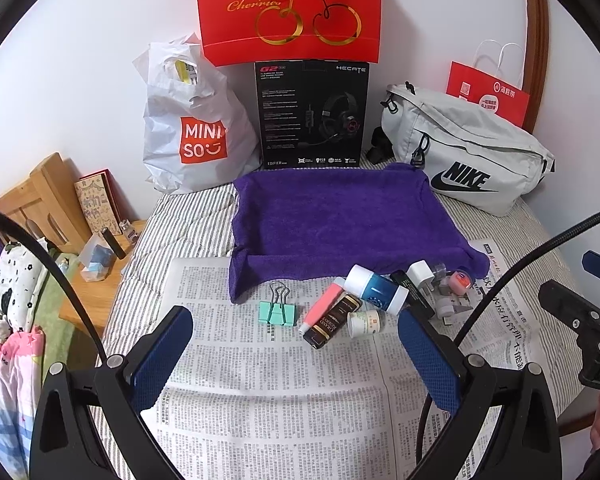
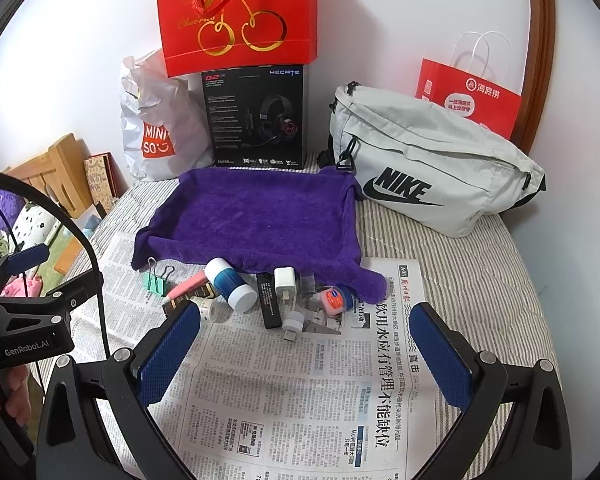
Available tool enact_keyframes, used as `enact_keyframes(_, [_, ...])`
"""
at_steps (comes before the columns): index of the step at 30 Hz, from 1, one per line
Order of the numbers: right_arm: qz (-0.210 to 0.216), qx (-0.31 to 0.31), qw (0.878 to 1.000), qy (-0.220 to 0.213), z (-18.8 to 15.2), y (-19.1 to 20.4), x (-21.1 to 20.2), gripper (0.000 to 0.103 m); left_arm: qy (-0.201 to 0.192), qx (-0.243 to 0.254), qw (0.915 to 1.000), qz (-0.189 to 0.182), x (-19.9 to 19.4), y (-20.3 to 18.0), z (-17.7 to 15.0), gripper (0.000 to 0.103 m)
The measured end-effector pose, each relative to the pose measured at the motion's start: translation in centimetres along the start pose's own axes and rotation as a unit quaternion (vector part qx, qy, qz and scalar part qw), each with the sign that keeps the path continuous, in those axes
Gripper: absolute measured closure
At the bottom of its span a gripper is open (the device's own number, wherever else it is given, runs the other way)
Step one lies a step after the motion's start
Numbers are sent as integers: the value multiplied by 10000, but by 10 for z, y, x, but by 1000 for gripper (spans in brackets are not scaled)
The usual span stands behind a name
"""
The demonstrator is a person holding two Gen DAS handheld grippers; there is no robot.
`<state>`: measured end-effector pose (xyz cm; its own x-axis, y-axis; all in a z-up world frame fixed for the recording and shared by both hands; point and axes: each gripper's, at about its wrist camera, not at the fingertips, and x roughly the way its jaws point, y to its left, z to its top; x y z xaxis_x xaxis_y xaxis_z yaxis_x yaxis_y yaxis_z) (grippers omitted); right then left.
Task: Organize rigid objects
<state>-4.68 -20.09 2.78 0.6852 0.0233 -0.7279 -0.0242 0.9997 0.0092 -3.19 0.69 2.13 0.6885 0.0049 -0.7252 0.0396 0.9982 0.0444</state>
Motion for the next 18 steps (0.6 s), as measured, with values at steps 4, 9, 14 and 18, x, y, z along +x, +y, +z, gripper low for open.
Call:
enact_keyframes(4, [1, 1, 10000, 2, 0, -1, 0, 0, -4, 16, 10000, 4, -1, -1, -1, 0])
enact_keyframes(9, [-2, 10, 10000, -9, -1, -1, 0, 0, -15, 28, 10000, 9, -1, -3, -1, 0])
enact_keyframes(14, [-2, 3, 10000, 2, -1, -1, 0, 0, -12, 32, 10000, 6, -2, -4, -2, 0])
enact_keyframes(18, [7, 4, 10000, 2, -1, -2, 0, 0, -16, 68, 10000, -32, -1, -5, -2, 0])
